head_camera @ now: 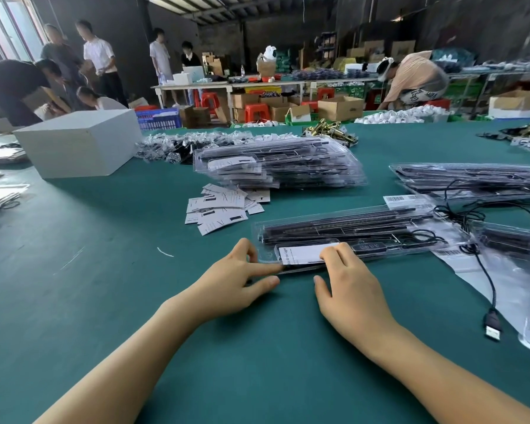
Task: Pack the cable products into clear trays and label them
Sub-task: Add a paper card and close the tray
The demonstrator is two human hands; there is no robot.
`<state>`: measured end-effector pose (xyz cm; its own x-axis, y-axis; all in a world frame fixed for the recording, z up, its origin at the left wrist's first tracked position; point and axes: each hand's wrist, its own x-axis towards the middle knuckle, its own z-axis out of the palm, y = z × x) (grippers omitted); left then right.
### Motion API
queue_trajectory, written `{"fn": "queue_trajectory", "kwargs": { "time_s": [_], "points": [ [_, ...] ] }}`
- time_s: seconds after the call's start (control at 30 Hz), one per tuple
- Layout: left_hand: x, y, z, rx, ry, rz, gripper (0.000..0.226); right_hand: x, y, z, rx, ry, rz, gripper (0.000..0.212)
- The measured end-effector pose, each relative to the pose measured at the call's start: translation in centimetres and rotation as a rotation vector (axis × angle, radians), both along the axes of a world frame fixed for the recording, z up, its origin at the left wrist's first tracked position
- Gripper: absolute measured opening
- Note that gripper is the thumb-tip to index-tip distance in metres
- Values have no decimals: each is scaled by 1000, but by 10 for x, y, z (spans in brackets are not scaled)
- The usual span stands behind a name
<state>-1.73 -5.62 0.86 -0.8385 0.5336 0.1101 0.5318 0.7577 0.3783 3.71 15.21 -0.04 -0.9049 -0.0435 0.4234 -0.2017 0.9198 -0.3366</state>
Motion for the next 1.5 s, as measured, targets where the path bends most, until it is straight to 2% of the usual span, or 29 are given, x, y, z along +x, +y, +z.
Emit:
{"fn": "queue_trajectory", "kwargs": {
  "time_s": [0.1, 0.23, 0.33, 0.4, 0.5, 0.6, 0.7, 0.8, 1.0, 1.13, 1.4, 1.5],
  "points": [
    [1, -7, 7, 400, -234, 84, 21, 0, 0, 0, -19, 1, -4, 16],
    [-1, -6, 11, 962, -568, 299, 31, -1, 1, -2, -15, 6, -23, 15],
    [-1, -2, 15, 1173, -690, 452, 20, -1, 1, -2, -6, 33, -30, 13],
    [0, 2, 13, 1153, -671, 478, 17, -1, 0, 0, -2, 41, -42, 8],
    [2, 10, 10, 1016, -592, 494, 16, 0, 0, 2, 3, 53, -60, 1],
    [-1, 15, 15, 1013, -624, 521, 9, 6, -5, 4, -29, 85, -25, 5],
    [-4, 14, 19, 1062, -694, 529, 14, 11, -14, 5, -44, 118, 37, 11],
    [-1, 14, 18, 1012, -667, 485, 11, 12, -13, 4, -57, 118, 29, 15],
    [5, 23, 13, 1057, -494, 411, 33, 2, -4, 4, -203, 57, 76, 7],
    [5, 26, 5, 964, -374, 431, 32, 1, -4, 1, -208, 45, 93, 7],
    [1, 28, -6, 906, -281, 441, 31, -5, 3, 1, -435, -17, 11, 12],
    [-1, 28, -7, 875, -280, 451, 28, -7, 6, 2, -589, -62, -42, 14]
  ]
}}
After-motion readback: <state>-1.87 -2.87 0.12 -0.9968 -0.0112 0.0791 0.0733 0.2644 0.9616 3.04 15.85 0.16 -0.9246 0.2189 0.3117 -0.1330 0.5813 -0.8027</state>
